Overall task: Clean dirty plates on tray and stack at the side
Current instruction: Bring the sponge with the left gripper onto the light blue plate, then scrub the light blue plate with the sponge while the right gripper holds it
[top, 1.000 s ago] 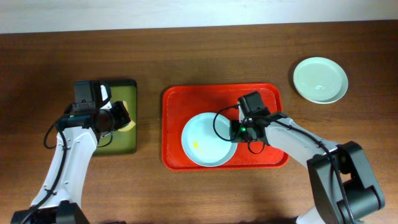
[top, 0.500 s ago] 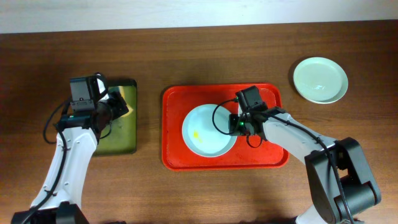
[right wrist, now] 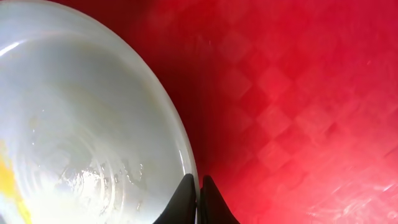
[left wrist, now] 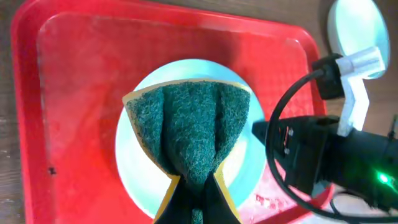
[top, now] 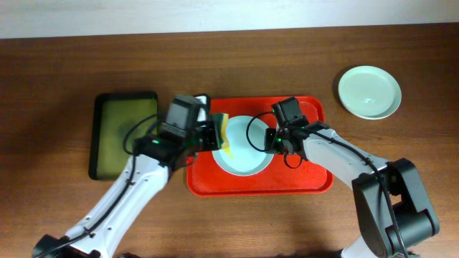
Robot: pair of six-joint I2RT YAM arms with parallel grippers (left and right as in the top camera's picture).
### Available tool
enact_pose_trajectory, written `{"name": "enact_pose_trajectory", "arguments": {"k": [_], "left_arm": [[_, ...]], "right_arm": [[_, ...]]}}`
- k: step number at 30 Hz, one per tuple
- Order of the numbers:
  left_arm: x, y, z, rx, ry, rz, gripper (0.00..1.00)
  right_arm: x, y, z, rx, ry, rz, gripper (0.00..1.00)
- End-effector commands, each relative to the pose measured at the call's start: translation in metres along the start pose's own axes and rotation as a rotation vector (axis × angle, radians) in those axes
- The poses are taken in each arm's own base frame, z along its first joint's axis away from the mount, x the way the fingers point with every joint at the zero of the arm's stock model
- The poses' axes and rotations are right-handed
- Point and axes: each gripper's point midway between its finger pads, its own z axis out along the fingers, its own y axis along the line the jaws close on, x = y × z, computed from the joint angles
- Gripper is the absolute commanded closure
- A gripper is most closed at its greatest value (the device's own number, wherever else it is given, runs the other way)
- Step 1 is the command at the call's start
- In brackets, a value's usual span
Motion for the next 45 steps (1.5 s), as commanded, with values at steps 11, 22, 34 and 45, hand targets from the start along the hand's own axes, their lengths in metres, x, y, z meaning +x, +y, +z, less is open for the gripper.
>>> {"name": "enact_pose_trajectory", "arguments": {"k": [11, 22, 34, 45], "left_arm": [[0.042, 0.020, 0.097, -0.144, 0.097, -0.070, 1.00], [0.060, 0.015, 0.122, -0.133, 0.130, -0.041, 1.00], [0.084, 0.066, 0.106, -0.432, 0.186, 0.136, 1.00], [0.064, 0.041, 0.104, -0.298, 0.131, 0.034, 1.00]], "right_arm": [[0.017, 0.000, 0.001, -0.009, 0.088, 0.057, 0.96], [0.015, 0.001, 0.001, -0.013, 0.078, 0.056, 0.96], [0.015, 0.000, 0.001, -0.008, 0.078, 0.055, 0.96], [0.013, -0.003, 0.002, 0.010, 0.064, 0.054, 0.96]]}}
